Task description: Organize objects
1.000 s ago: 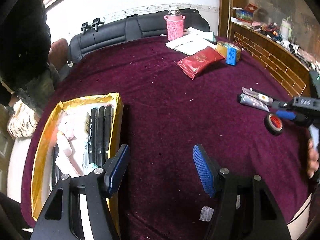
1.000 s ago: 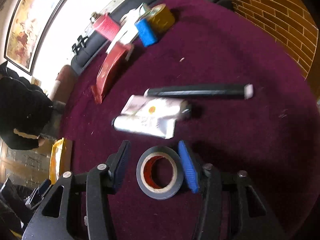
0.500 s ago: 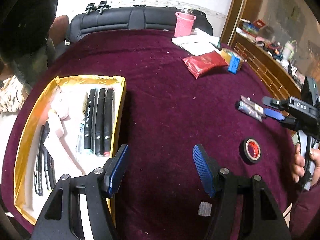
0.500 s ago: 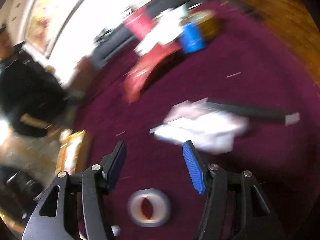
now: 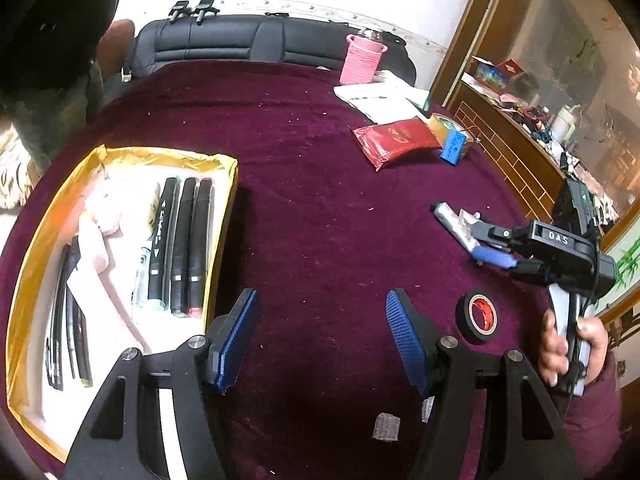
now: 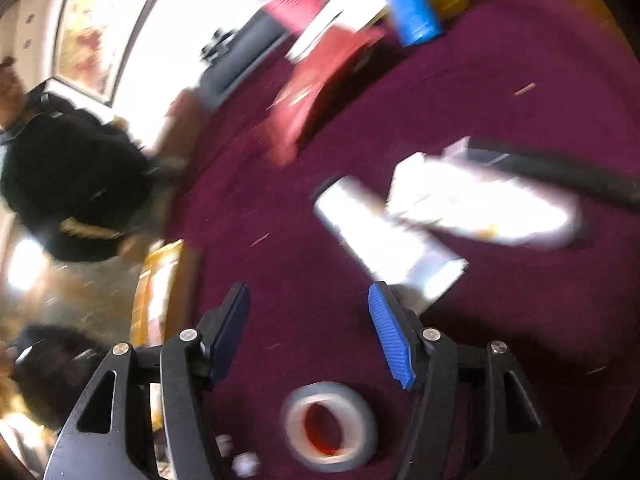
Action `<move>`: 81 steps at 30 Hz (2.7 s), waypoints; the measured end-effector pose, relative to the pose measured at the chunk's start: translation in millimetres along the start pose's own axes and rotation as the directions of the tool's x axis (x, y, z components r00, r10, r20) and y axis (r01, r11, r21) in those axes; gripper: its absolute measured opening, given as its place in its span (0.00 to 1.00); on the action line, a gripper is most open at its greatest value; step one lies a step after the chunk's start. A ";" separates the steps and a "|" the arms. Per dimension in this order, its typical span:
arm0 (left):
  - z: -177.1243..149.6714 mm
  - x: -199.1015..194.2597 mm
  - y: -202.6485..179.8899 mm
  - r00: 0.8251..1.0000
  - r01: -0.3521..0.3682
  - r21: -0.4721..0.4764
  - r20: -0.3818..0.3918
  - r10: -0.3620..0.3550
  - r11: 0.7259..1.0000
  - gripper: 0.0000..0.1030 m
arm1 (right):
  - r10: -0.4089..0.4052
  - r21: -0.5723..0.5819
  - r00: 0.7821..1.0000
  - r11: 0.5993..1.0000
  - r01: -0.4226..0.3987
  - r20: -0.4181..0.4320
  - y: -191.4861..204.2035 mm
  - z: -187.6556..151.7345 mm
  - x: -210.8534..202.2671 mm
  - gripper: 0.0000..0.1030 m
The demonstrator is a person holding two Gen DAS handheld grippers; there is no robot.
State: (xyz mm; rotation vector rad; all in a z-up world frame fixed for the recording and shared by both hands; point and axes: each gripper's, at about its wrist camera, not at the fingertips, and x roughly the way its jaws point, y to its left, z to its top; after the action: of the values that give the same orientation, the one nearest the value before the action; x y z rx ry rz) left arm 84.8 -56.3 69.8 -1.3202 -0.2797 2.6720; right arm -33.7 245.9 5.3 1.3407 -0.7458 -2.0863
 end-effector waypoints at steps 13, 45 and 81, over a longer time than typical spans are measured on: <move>-5.6 6.2 -1.4 0.999 0.035 0.010 -0.014 -0.035 0.999 0.58 | -0.475 -0.413 0.879 0.793 0.447 0.039 46.1 -72.7 -6.9 0.25; 16.8 111.0 -63.8 0.986 -0.042 0.276 -0.142 0.084 0.960 0.61 | -0.393 -0.304 0.917 0.867 0.394 0.068 34.1 10.7 2.3 0.18; 11.4 67.1 -39.7 0.997 0.051 0.198 -0.071 -0.038 0.979 0.11 | -0.371 -0.317 0.914 0.858 0.405 0.164 62.4 6.2 3.8 0.25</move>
State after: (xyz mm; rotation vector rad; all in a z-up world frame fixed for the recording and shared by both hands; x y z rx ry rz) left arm 37.3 -4.5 34.1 -1.3212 -0.0308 2.5356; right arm -31.7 200.6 48.9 1.2711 -0.1243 -2.4695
